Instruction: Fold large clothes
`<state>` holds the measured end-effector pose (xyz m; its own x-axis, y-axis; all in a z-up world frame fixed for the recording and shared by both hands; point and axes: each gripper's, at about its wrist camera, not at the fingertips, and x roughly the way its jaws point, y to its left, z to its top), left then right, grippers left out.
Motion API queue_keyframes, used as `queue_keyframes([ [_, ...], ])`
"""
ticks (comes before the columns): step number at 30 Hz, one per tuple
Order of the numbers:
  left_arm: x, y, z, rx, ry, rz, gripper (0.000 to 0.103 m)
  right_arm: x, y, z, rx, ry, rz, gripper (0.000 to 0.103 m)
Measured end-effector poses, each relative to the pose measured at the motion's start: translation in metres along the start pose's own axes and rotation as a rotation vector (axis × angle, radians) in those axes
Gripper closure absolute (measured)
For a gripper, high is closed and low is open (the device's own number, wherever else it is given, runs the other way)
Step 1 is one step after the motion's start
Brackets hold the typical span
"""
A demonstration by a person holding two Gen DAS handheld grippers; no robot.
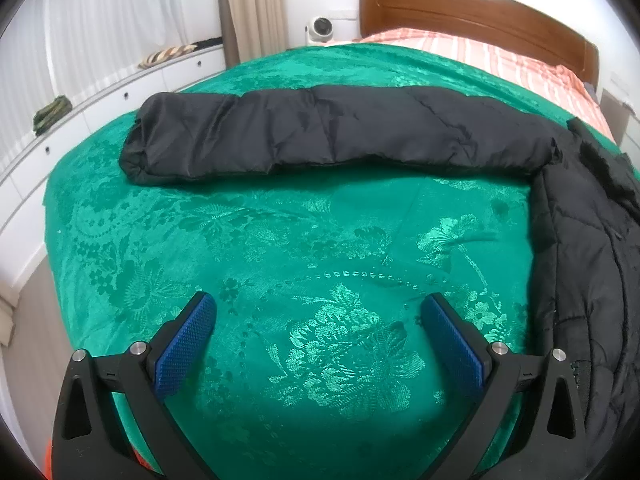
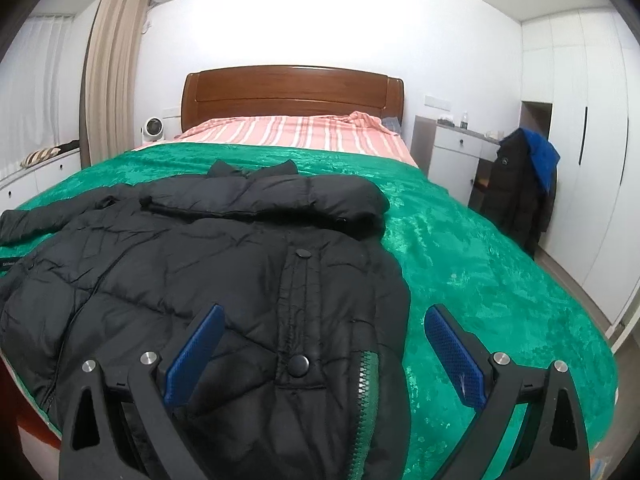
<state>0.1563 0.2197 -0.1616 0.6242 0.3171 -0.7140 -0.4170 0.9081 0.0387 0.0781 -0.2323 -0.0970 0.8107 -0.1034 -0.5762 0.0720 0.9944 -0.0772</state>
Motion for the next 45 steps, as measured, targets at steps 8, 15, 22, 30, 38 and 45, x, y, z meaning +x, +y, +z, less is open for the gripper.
queue_keyframes([
  [8, -0.0005, -0.0012, -0.0010, 0.000, -0.002, 0.002, 0.000, 0.0017, 0.0028, -0.0057, 0.002, 0.019, 0.005, 0.004],
  [15, -0.0008, -0.0018, -0.0012, 0.000, -0.006, 0.007, 0.000, 0.0014, 0.0020, -0.0058, 0.003, 0.020, 0.006, 0.004],
  [22, -0.0014, -0.0028, -0.0014, 0.000, -0.008, 0.009, 0.000, 0.0010, 0.0021, -0.0060, 0.006, 0.022, 0.007, 0.004],
  [30, -0.0013, -0.0029, -0.0015, 0.000, -0.008, 0.009, 0.000, 0.0008, 0.0034, -0.0073, 0.003, 0.029, 0.011, 0.004],
  [38, -0.0012, -0.0029, -0.0016, 0.000, -0.008, 0.009, 0.000, 0.0013, 0.0050, -0.0086, 0.002, 0.038, 0.014, 0.004],
  [45, -0.0010, -0.0029, -0.0017, 0.000, -0.008, 0.008, 0.000, 0.0033, 0.0056, -0.0098, 0.002, 0.049, 0.015, 0.004],
])
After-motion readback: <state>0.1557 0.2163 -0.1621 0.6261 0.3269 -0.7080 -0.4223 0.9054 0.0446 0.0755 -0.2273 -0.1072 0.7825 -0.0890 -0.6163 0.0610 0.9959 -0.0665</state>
